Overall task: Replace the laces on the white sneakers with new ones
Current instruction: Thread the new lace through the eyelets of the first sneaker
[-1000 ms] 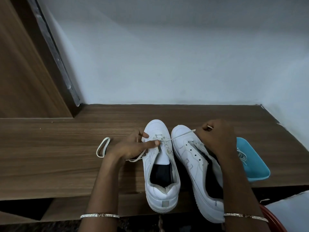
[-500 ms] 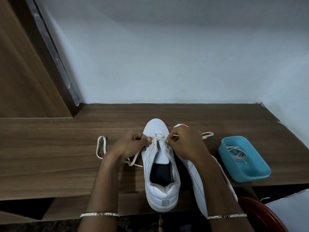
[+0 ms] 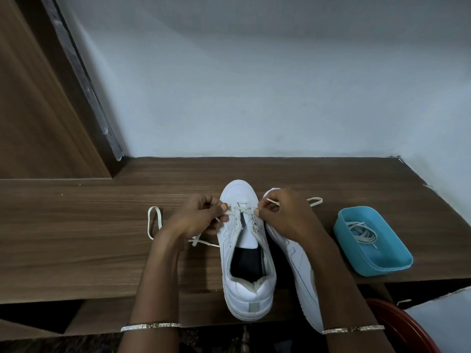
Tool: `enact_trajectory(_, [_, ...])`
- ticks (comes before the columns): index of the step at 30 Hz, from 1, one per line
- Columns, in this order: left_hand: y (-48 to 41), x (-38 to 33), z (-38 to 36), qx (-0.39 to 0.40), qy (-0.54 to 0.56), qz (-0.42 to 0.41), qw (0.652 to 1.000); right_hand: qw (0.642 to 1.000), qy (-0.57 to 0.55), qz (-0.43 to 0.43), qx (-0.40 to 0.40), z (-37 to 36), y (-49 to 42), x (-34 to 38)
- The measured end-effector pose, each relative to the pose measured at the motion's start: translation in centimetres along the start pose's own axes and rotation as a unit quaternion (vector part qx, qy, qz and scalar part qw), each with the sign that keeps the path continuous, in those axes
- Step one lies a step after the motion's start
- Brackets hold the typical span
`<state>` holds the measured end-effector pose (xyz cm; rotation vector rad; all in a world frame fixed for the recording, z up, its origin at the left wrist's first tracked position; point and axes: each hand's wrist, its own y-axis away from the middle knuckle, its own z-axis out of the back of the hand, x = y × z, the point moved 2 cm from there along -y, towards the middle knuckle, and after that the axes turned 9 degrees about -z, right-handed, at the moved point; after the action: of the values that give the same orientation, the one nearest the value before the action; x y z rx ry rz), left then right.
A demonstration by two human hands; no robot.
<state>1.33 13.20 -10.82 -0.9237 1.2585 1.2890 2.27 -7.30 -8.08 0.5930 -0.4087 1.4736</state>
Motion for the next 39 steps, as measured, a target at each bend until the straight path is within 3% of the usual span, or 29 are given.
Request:
enact_trajectory(3, [0.4,-0.6,0.0,-0.009,-0.036,-0.031,0.999,0.998,-0.05,-0.012,0.028,1.4,0.3,0.0])
enact_trajectory(6, [0.8,-1.7,-0.1,0.005,-0.15,-0.059,0.987,0.992,-0.114,-0.002,0.046,1.7,0.7,0.6])
enact_trajectory(9, [1.1,-2.7,-0.9,0.04,-0.242,-0.036,0.969,0.986,-0.159,0.007,0.053,1.1,0.9,1.3])
enact_trajectory(12, [1.3,-3.1,-1.4,0.044,-0.268,-0.021,0.962,0.984,-0.172,0.023,0.049,0.7,1.0,2.0])
enact_trajectory(25, [1.5,-1.8,0.1,0.034,-0.021,0.09,0.995,0.993,-0.078,0.051,0.066,-0.6,0.6,1.9])
enact_trajectory(31, [1.7,-1.7,0.2,0.044,0.016,0.102,0.994,0.99,-0.123,0.042,0.061,-0.6,1.0,2.1])
enact_trajectory(39, [1.7,-1.5,0.5,0.047,0.013,0.1,0.994,0.998,-0.046,0.048,0.003,-1.5,1.2,3.0])
